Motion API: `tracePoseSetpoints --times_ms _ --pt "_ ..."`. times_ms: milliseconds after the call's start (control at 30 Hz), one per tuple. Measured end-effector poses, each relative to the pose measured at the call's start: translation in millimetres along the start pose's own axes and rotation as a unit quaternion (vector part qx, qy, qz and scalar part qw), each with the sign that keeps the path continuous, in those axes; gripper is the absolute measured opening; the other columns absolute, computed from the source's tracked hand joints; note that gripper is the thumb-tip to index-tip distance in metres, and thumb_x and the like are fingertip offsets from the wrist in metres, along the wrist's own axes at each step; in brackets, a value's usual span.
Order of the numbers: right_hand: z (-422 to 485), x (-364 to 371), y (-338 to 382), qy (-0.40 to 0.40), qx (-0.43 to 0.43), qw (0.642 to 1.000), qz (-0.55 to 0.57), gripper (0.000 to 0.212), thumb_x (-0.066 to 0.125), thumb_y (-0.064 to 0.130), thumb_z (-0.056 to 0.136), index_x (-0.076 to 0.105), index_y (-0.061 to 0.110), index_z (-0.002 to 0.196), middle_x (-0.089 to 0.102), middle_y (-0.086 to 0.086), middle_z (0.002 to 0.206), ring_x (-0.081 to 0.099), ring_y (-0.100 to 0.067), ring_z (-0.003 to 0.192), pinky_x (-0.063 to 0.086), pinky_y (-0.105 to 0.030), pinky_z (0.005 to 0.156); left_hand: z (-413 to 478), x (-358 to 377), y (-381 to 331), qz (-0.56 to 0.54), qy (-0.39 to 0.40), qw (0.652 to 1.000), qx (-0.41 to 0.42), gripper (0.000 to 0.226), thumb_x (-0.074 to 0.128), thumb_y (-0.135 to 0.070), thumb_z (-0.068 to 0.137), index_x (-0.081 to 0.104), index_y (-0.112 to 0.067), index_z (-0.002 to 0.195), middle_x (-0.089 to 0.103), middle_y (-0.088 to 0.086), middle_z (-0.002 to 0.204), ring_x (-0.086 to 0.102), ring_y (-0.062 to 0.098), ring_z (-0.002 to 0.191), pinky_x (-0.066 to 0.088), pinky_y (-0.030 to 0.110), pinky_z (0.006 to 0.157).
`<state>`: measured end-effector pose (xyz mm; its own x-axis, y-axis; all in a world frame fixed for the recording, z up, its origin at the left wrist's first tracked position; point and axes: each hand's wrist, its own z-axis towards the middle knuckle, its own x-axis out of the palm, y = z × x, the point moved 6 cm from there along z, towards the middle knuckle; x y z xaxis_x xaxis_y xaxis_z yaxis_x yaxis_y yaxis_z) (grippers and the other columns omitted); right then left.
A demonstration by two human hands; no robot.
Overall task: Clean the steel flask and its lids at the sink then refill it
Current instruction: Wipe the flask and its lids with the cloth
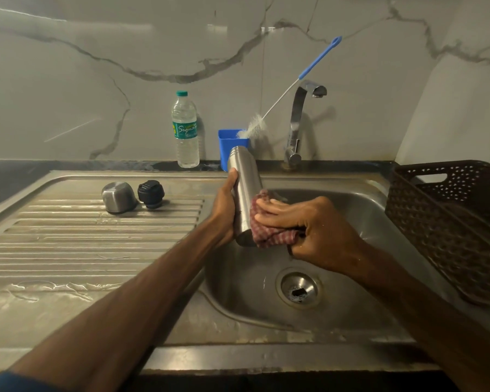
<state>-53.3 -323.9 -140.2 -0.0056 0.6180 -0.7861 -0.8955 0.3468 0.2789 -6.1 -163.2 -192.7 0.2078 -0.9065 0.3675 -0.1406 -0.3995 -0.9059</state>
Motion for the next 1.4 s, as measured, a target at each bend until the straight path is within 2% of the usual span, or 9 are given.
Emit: tracePoseSetpoints --times_ms 133,233,433,567,633,800,1000,1200,1400 --pt "2 -5 -14 -0.052 0.036 0.998 0.027 0.07 0.079 -0.011 0.071 0.065 0.012 0.135 0.06 -0.008 0.141 0.058 -0.018 0.133 0.045 -0.032 0.114 -5 5 0 0.023 0.015 1.0 0.001 0.069 0.041 -0.063 0.102 0.058 -0.006 0.136 0.077 0.016 0.1 0.075 0.026 0.08 0.062 0.036 0.069" --pt "0 -13 -33 -0.09 0.102 0.991 0.005 0.072 0.075 -0.011 0.076 0.059 0.015 0.142 0.057 -0.007 0.146 0.055 -0.019 0.136 0.048 -0.039 0.113 -11 19 8 0.056 0.037 0.998 0.002 0.059 0.044 -0.06 0.102 0.064 -0.011 0.129 0.077 0.013 0.09 0.074 0.021 0.07 0.06 0.03 0.058" --pt "2 -7 -28 -0.032 0.029 0.998 0.037 0.068 0.083 -0.007 0.073 0.067 0.016 0.134 0.061 -0.004 0.142 0.057 -0.014 0.135 0.043 -0.032 0.116 -7 14 9 0.035 0.036 0.999 0.001 0.064 0.046 -0.062 0.101 0.064 -0.012 0.135 0.075 0.021 0.116 0.075 0.028 0.081 0.062 0.035 0.063" --pt "-1 -22 -52 -0.11 0.116 0.987 0.035 0.066 0.076 -0.009 0.08 0.063 0.018 0.139 0.064 -0.004 0.14 0.066 -0.015 0.12 0.055 -0.027 0.1 -10 22 12 0.086 0.057 0.995 -0.001 0.056 0.046 -0.06 0.102 0.066 -0.01 0.119 0.078 0.01 0.083 0.074 0.019 0.064 0.058 0.027 0.054" --pt "-4 -27 -57 -0.124 0.12 0.984 0.031 0.064 0.076 -0.009 0.081 0.062 0.015 0.139 0.062 -0.004 0.142 0.063 -0.018 0.128 0.054 -0.038 0.104 -12 29 14 0.102 0.077 0.992 0.003 0.051 0.045 -0.058 0.103 0.065 -0.012 0.111 0.077 0.007 0.076 0.073 0.016 0.06 0.058 0.025 0.052" --pt "1 -17 -39 -0.082 0.03 0.996 0.033 0.059 0.076 -0.009 0.078 0.067 0.011 0.132 0.061 -0.008 0.141 0.057 -0.018 0.135 0.045 -0.035 0.115 -11 25 9 0.074 0.08 0.994 0.008 0.055 0.046 -0.059 0.102 0.068 -0.013 0.123 0.078 0.014 0.098 0.076 0.022 0.073 0.06 0.031 0.061" --pt "-8 -37 -72 -0.217 0.159 0.963 -0.005 0.064 0.071 -0.008 0.085 0.059 0.016 0.143 0.066 -0.005 0.138 0.073 -0.019 0.107 0.063 -0.038 0.088 -18 37 16 0.129 0.129 0.983 -0.006 0.06 0.05 -0.061 0.099 0.065 -0.005 0.116 0.076 0.012 0.087 0.072 0.021 0.071 0.06 0.031 0.065" --pt "-2 -29 -59 -0.151 0.085 0.985 -0.003 0.073 0.068 -0.014 0.071 0.063 0.012 0.138 0.057 -0.004 0.147 0.052 -0.019 0.14 0.045 -0.042 0.116 -17 32 17 0.157 0.134 0.979 -0.001 0.058 0.051 -0.059 0.1 0.065 -0.006 0.119 0.077 0.012 0.091 0.073 0.022 0.076 0.062 0.032 0.071" --pt "-12 -44 -81 -0.23 0.182 0.956 -0.023 0.063 0.068 -0.01 0.086 0.059 0.014 0.144 0.06 -0.003 0.144 0.066 -0.023 0.123 0.058 -0.044 0.099 -17 40 26 0.19 0.155 0.969 -0.03 0.064 0.057 -0.062 0.096 0.066 -0.004 0.122 0.075 0.013 0.098 0.071 0.021 0.081 0.061 0.035 0.078"
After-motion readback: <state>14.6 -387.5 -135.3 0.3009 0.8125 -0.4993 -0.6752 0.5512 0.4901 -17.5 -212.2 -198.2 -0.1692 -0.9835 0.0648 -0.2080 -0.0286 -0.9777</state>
